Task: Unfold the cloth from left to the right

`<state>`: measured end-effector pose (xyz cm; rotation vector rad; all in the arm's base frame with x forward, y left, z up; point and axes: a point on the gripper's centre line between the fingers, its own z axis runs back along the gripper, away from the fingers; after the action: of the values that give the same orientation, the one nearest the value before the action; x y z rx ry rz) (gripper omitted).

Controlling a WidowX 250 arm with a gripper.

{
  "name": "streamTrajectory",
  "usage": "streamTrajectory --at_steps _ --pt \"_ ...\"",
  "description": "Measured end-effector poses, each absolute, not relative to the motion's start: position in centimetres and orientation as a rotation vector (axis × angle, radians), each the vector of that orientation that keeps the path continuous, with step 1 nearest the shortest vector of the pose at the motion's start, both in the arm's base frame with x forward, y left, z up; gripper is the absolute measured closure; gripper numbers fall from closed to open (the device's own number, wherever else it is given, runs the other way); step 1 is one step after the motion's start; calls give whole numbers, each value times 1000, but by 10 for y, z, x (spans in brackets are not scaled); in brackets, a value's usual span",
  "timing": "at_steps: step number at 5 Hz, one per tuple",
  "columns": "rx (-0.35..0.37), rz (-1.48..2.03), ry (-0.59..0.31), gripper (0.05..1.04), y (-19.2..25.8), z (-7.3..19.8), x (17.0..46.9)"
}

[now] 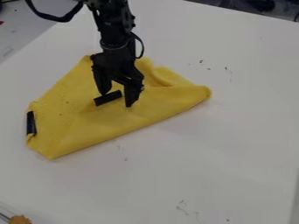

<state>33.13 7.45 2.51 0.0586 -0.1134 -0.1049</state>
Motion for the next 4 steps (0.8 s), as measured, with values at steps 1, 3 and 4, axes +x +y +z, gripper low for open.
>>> streamTrajectory --at_steps 1,3,4 --pt "53 -115 -122 83 84 24 333" --pt "38 -132 -113 393 89 19 334" --pt "34 -134 -107 699 90 17 336"
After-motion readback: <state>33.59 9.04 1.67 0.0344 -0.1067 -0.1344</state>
